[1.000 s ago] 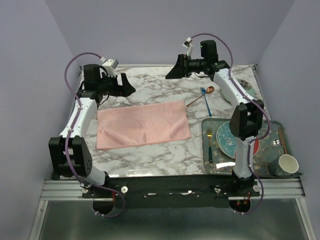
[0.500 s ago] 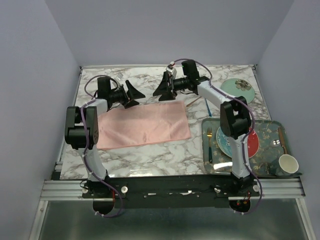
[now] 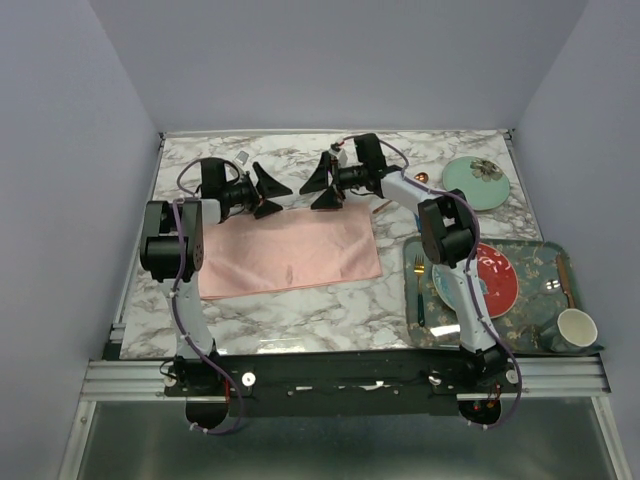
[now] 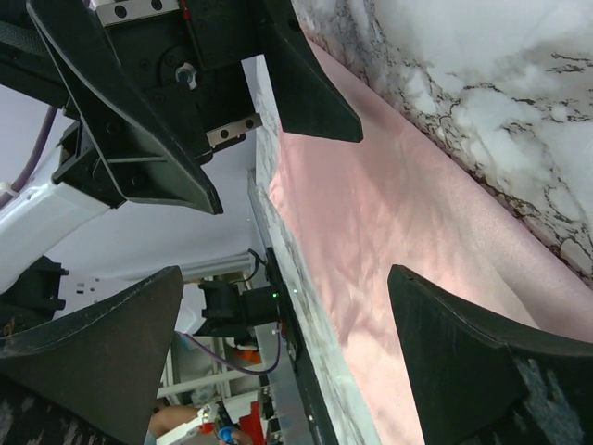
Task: Fold the napkin into a case and place the utensils inside
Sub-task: Smooth out the rectangle-folded napkin at the center of the board.
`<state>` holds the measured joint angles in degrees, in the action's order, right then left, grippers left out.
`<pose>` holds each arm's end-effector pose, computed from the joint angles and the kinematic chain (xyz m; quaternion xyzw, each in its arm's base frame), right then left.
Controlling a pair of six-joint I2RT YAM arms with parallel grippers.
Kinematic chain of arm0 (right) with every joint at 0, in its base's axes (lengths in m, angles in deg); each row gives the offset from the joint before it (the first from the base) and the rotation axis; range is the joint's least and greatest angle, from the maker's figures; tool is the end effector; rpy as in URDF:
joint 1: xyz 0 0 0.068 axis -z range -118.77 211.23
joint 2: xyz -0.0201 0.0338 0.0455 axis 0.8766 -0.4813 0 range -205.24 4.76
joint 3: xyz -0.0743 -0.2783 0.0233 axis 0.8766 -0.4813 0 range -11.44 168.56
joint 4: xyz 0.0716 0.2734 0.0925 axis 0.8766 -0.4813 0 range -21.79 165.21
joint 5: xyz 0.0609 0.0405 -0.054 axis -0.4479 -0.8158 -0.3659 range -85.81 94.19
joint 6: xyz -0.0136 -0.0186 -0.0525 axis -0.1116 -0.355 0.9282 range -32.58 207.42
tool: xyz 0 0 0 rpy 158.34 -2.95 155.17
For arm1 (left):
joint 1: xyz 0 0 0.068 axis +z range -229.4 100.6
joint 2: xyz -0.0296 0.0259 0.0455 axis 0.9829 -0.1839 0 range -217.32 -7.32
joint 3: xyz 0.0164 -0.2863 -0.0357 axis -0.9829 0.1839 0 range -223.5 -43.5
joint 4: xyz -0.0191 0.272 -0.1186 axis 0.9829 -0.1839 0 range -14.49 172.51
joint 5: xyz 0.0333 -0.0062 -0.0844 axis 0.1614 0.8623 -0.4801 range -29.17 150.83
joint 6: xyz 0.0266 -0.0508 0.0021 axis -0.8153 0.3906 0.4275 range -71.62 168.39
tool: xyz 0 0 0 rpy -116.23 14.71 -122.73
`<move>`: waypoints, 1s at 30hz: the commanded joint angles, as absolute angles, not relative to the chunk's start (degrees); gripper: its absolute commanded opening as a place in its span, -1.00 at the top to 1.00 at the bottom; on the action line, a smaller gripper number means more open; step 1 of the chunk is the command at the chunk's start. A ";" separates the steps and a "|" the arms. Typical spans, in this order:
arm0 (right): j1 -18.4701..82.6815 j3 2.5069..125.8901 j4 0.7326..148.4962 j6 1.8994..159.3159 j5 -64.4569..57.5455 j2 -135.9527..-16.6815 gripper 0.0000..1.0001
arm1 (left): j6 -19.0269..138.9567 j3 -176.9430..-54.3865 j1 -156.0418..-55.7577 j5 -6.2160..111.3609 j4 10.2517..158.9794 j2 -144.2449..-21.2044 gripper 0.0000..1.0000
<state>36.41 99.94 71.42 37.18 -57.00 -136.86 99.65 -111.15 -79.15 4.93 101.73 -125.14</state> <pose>0.5226 0.2809 0.1448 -0.0657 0.7941 0.6025 0.0465 0.4616 -0.0316 0.1331 -0.1260 0.7927 -0.5555 0.2173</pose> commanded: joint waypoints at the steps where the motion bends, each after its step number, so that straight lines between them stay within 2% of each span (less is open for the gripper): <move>1: 36.01 99.93 74.16 36.27 -54.97 -138.41 -1.00 | 100.15 -113.54 -78.26 2.39 103.52 -128.78 -0.97; 12: 37.06 94.56 68.45 39.26 -45.48 -138.68 -1.00 | 99.10 -114.51 -73.95 -1.30 103.78 -133.53 -0.97; 23: 37.59 91.49 65.10 36.45 -40.20 -136.74 -1.00 | 94.09 -113.81 -70.09 -3.50 99.65 -132.74 -0.97; 30: 37.68 91.66 64.58 36.27 -40.11 -136.74 -1.00 | 83.29 -113.02 -65.87 -4.47 87.73 -130.46 -0.97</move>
<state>37.29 93.75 69.84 35.52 -45.94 -136.33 92.94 -113.56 -69.03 -3.81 98.37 -131.76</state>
